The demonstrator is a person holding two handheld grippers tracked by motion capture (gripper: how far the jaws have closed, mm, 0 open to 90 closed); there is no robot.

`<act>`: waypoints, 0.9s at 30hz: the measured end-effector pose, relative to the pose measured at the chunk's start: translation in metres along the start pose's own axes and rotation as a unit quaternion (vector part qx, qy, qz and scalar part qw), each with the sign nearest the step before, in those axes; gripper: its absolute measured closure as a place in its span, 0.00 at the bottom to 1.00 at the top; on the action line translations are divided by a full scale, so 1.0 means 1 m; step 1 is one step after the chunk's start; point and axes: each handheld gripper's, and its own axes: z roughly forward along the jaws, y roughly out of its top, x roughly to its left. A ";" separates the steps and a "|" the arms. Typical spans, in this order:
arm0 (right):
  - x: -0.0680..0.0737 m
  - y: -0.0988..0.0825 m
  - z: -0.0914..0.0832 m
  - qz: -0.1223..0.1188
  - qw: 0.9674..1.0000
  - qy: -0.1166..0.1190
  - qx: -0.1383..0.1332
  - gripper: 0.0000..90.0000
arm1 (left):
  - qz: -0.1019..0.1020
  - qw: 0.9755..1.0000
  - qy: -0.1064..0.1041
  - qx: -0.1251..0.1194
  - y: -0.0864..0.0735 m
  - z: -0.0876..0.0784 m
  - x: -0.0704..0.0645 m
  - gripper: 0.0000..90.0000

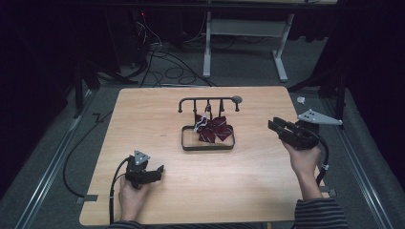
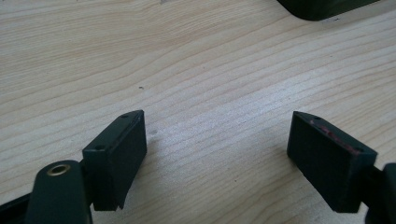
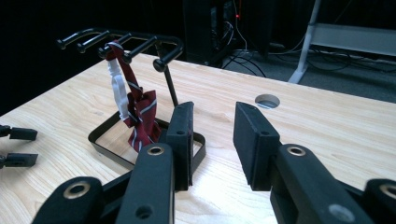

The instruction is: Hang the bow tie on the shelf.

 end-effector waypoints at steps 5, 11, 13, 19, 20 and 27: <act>-0.005 -0.008 -0.006 0.009 1.000 -0.005 -0.001 0.78 | 0.000 1.000 0.000 0.000 0.000 0.000 0.000 0.23; -0.009 -0.020 -0.012 0.022 1.000 -0.010 -0.004 0.78 | 0.000 1.000 0.000 0.000 0.000 0.000 0.000 0.23; -0.010 -0.024 -0.013 0.026 1.000 -0.011 -0.004 0.78 | 0.000 1.000 0.000 0.000 0.000 0.000 0.000 0.23; -0.015 -0.035 -0.017 0.039 0.999 -0.013 -0.002 0.78 | 0.000 1.000 0.000 0.000 0.000 0.000 0.000 0.23; -0.016 -0.038 -0.017 0.042 0.999 -0.015 -0.001 0.78 | 0.000 1.000 0.000 0.000 0.000 0.000 0.000 0.23; -0.018 -0.048 -0.016 0.051 0.999 -0.014 0.002 0.78 | 0.000 1.000 0.000 0.000 0.000 0.000 0.000 0.23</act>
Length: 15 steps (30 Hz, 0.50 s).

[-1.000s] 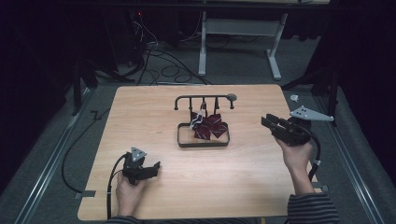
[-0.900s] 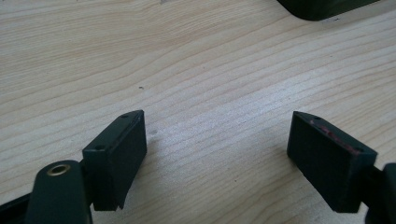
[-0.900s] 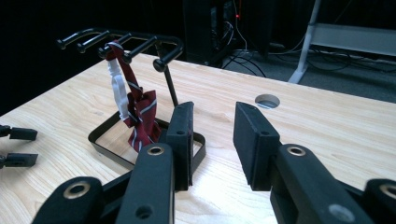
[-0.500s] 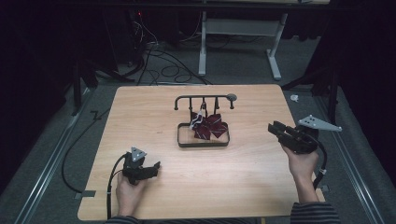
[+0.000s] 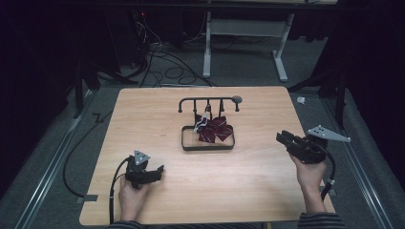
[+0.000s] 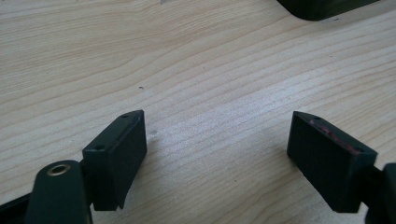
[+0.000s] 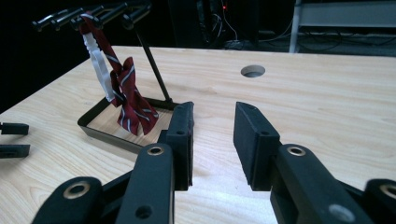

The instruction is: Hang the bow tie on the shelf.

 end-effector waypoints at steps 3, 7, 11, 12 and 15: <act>-0.002 -0.007 0.000 0.008 1.000 0.001 0.002 0.78 | 0.000 1.000 0.000 0.000 0.000 0.000 0.000 0.23; -0.003 -0.013 0.000 0.016 1.000 0.008 0.004 0.78 | 0.001 1.000 0.000 0.001 0.000 0.000 0.000 0.23; -0.003 -0.022 0.000 0.023 1.000 0.013 0.006 0.78 | 0.001 1.000 0.000 0.001 0.000 0.000 0.000 0.23; -0.003 -0.022 0.000 0.023 1.000 0.013 0.006 0.78 | 0.001 1.000 0.000 0.001 0.000 0.000 0.000 0.23; -0.002 -0.029 0.002 0.027 0.999 0.015 0.011 0.78 | 0.001 1.000 0.000 0.001 0.000 0.000 0.000 0.23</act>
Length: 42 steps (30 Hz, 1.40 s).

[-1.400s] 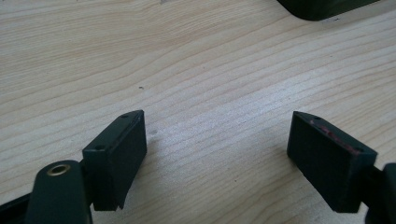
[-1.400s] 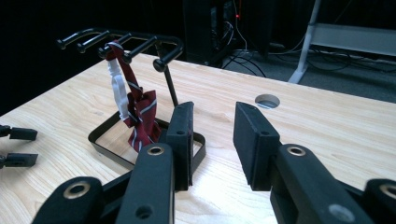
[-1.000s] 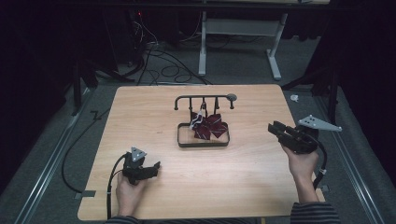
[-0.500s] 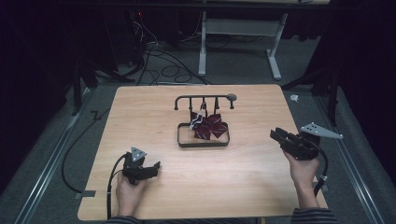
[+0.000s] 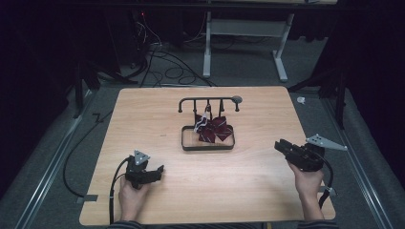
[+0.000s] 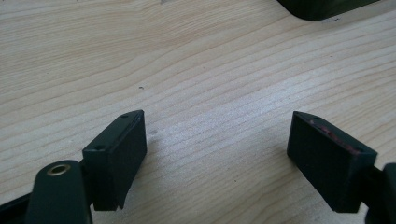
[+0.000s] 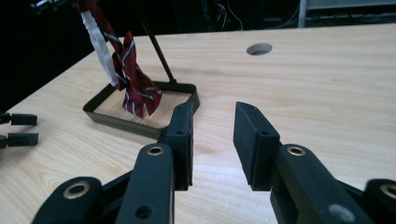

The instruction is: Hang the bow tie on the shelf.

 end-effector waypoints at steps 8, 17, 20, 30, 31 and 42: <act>0.002 -0.016 0.006 0.011 1.000 0.013 0.012 0.78 | 0.000 1.000 0.000 0.000 0.000 0.000 0.000 0.23; 0.004 -0.029 0.016 0.020 0.999 0.019 0.026 0.78 | 0.000 1.000 0.000 0.000 0.000 0.000 0.000 0.23; 0.004 -0.036 0.024 0.024 0.998 0.031 0.042 0.77 | 0.000 1.000 0.000 0.000 0.000 0.000 0.000 0.23; 0.008 -0.050 0.040 0.019 0.997 0.028 0.067 0.76 | -0.001 1.000 0.000 -0.001 0.000 0.000 0.000 0.23; 0.008 -0.050 0.040 0.019 0.997 0.028 0.067 0.76 | -0.001 1.000 0.000 -0.001 0.000 0.000 0.000 0.23; 0.022 -0.058 0.055 -0.027 0.995 -0.004 0.100 0.71 | -0.001 1.000 0.000 0.000 0.000 0.000 0.000 0.23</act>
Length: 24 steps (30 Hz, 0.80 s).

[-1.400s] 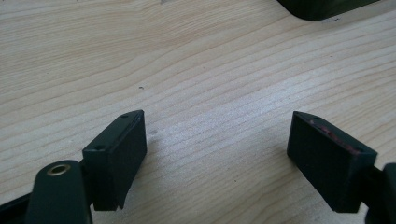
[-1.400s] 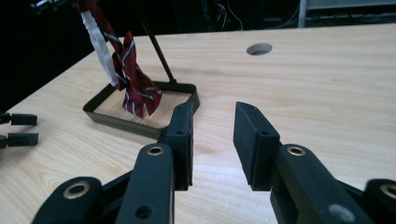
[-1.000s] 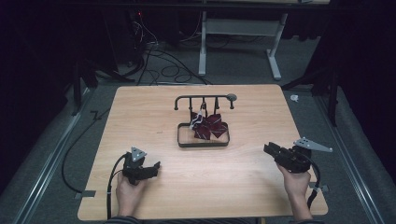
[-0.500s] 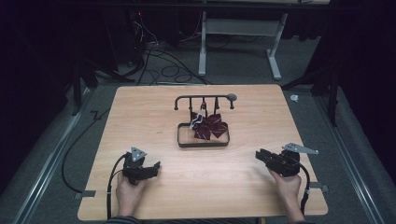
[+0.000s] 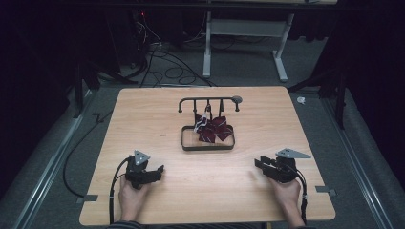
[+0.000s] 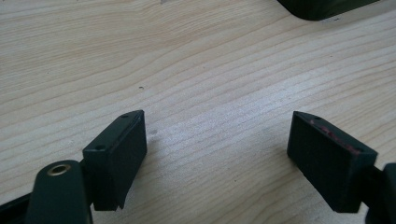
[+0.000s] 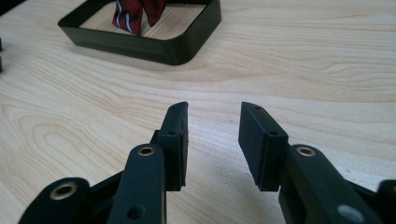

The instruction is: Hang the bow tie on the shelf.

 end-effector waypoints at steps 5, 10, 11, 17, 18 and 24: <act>0.004 -0.001 0.004 -0.012 1.000 -0.014 0.007 0.70 | 0.000 1.000 0.000 0.000 0.000 0.000 0.000 0.23; 0.007 -0.003 0.009 -0.024 0.999 -0.022 0.018 0.70 | 0.000 1.000 0.000 0.000 0.000 0.000 0.000 0.23; 0.007 -0.003 0.009 -0.024 0.999 -0.022 0.018 0.70 | 0.000 1.000 0.000 0.000 0.000 0.000 0.000 0.23; 0.011 -0.005 0.016 -0.035 0.998 -0.031 0.030 0.69 | 0.000 1.000 0.000 0.000 0.000 0.000 0.000 0.23; 0.010 -0.005 0.016 -0.038 0.998 -0.032 0.031 0.69 | 0.000 1.000 0.000 0.000 0.000 0.000 0.000 0.23; 0.013 -0.006 0.020 -0.047 0.997 -0.041 0.039 0.67 | 0.000 1.000 0.000 0.000 0.000 0.000 0.000 0.23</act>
